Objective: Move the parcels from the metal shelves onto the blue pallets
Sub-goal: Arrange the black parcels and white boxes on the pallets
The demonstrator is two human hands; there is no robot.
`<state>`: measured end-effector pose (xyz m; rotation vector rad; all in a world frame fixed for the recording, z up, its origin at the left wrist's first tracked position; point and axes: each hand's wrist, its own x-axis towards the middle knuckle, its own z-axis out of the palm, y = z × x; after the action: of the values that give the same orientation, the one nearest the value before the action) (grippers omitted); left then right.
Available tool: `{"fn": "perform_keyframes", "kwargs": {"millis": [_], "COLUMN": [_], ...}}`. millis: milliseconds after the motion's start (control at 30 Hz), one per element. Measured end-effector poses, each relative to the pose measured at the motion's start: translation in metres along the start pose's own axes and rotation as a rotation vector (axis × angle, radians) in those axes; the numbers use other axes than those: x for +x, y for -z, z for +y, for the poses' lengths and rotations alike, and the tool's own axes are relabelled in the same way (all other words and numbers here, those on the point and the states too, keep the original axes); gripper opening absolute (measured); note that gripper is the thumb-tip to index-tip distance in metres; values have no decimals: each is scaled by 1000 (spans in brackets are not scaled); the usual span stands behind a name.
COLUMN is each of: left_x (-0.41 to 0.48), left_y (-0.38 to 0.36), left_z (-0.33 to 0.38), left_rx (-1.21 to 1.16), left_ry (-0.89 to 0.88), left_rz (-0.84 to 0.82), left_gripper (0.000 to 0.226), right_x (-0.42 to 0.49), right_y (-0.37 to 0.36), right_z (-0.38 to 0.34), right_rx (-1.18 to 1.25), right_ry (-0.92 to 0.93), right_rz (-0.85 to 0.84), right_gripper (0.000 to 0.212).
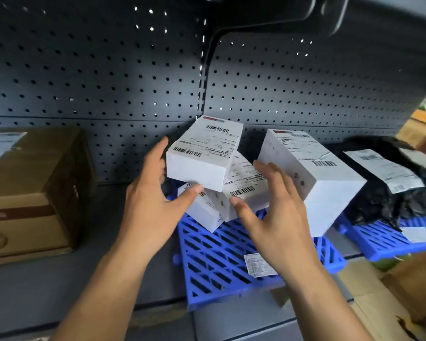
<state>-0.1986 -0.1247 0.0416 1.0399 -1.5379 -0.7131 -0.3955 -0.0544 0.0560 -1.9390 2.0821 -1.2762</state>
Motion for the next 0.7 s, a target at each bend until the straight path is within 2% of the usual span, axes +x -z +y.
{"fn": "perform_keyframes", "kwargs": {"millis": [167,333,433,567,700], "left_x": [1,0,-2,-8,-11], "left_y": [4,8,8,6,5], "left_z": [2,5,7,10,9], "left_rx": [-22,-47,-69,-60,-36], "left_ry": [3,-53,-70,-77,-54], "left_rz": [-27,-52,-82,-164,-153], "left_gripper": [91,69,64,71,77], "right_x": [-1,-8,-12,-14,-14], "right_y": [1,-2,-3,-8,-9], "right_z": [-4,-1,1,0,1], "right_rx": [-5,-35,-35,1,12], "right_ry": [-28,-29,-18,-27,-36], "right_rz": [-12,-5,18,62,100], "right_gripper": [72,64,62,59,55]}}
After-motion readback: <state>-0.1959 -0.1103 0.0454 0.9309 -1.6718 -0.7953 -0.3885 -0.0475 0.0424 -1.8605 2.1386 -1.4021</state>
